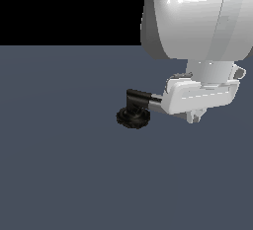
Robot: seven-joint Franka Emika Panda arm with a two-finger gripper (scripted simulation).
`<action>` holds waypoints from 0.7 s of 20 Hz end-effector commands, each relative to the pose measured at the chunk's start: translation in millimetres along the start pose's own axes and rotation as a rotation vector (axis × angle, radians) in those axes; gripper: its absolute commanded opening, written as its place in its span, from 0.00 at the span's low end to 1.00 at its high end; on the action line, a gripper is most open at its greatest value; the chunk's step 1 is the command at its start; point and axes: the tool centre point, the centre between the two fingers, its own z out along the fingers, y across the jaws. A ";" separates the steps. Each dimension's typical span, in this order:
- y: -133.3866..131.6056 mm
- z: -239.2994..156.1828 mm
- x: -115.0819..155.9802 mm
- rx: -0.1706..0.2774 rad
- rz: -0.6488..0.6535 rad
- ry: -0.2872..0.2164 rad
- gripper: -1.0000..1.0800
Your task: Turn on the faucet by rotating a designated handle.
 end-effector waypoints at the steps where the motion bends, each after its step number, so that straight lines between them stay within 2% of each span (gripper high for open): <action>1: 2.3 -0.5 14.7 -0.005 -0.017 0.006 0.00; 14: 33.1 -1.7 47.0 -0.007 -0.013 0.008 0.00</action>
